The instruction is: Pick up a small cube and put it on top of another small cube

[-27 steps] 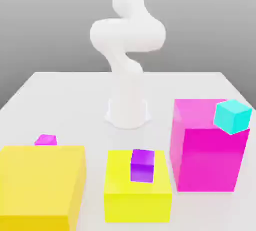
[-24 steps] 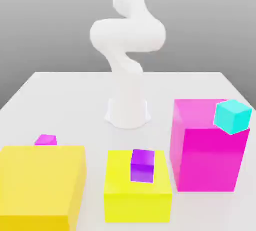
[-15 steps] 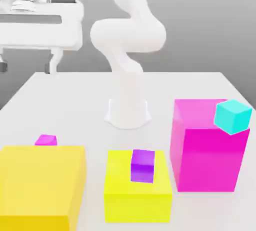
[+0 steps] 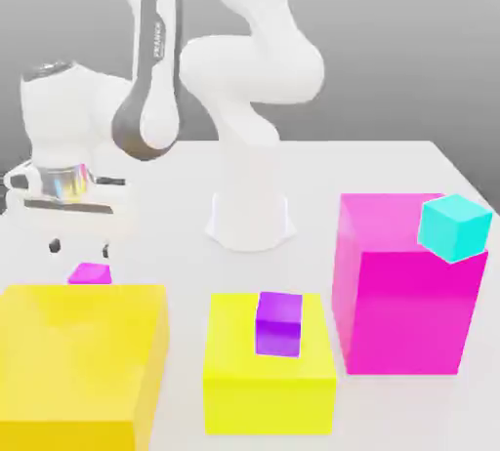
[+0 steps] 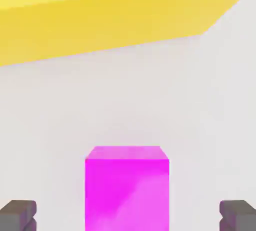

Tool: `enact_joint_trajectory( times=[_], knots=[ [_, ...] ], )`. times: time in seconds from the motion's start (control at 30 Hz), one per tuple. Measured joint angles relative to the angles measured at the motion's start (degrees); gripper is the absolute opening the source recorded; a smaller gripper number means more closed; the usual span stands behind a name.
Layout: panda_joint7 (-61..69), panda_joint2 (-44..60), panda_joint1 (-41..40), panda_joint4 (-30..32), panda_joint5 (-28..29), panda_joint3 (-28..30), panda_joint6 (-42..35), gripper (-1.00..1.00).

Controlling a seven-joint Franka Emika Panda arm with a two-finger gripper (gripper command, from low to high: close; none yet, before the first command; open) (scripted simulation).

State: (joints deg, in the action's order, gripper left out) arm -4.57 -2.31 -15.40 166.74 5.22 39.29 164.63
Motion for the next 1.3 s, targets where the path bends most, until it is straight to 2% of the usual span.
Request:
enact_joint_trajectory(
  times=[0.23,0.5,0.8,1.03,1.07,1.3],
  knots=[
    [7.94,4.19,0.6,-1.86,-10.32,-1.6,0.49,0.0],
    [16.88,8.76,-2.13,-3.5,-22.43,-7.02,2.17,0.0],
    [26.2,13.58,-9.26,-4.48,-35.29,-17.61,6.11,0.0],
    [33.57,17.54,-18.06,-4.85,-45.41,-29.46,11.19,0.0],
    [34.38,18.03,-19.36,-4.88,-46.5,-31.1,11.93,-1.0],
    [34.52,18.09,-19.42,-4.9,-46.69,-31.21,11.85,-1.0]
  ],
)
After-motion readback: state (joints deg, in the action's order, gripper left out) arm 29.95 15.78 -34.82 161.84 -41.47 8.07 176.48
